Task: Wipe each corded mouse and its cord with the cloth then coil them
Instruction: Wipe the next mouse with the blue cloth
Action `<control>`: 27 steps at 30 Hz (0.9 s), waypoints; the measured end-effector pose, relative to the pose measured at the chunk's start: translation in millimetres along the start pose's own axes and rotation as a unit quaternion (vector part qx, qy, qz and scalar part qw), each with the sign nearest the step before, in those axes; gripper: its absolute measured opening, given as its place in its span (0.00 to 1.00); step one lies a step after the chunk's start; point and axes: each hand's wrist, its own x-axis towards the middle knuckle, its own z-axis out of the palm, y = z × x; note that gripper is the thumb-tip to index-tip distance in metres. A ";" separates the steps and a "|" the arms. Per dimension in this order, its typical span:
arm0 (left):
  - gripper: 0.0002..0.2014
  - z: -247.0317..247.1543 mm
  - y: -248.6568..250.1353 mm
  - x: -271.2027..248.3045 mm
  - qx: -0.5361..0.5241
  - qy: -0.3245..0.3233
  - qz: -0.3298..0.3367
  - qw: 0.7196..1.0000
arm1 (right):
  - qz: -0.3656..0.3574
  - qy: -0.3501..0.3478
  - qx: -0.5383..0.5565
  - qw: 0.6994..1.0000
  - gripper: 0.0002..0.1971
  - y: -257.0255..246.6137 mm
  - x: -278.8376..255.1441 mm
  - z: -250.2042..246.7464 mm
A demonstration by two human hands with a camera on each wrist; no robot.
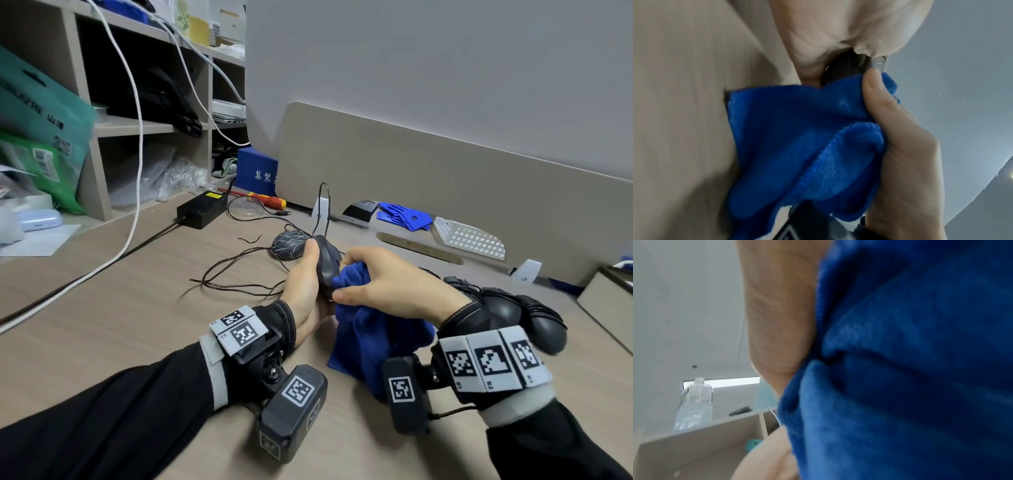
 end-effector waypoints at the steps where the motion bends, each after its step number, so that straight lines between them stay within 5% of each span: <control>1: 0.29 0.5 0.5 -0.9 -0.002 -0.002 0.002 1.000 | -0.003 -0.005 0.003 1.000 0.11 0.5 0.0 -1.1; 7: 0.29 -0.2 1.3 -3.7 0.020 0.024 0.008 0.999 | 0.011 0.045 0.027 0.999 0.16 -0.7 5.1 11.2; 13: 0.30 -0.7 4.0 -1.0 -0.015 0.023 0.008 1.000 | -0.011 -0.017 0.026 0.999 0.13 7.2 2.4 1.5; 18: 0.35 -3.3 0.1 -0.8 0.037 0.050 0.005 0.998 | -0.002 0.057 0.048 0.997 0.17 3.4 6.0 13.0; 27: 0.28 -0.7 3.0 -1.0 -0.011 0.020 0.005 1.000 | -0.005 -0.003 0.057 0.998 0.12 0.7 2.9 5.2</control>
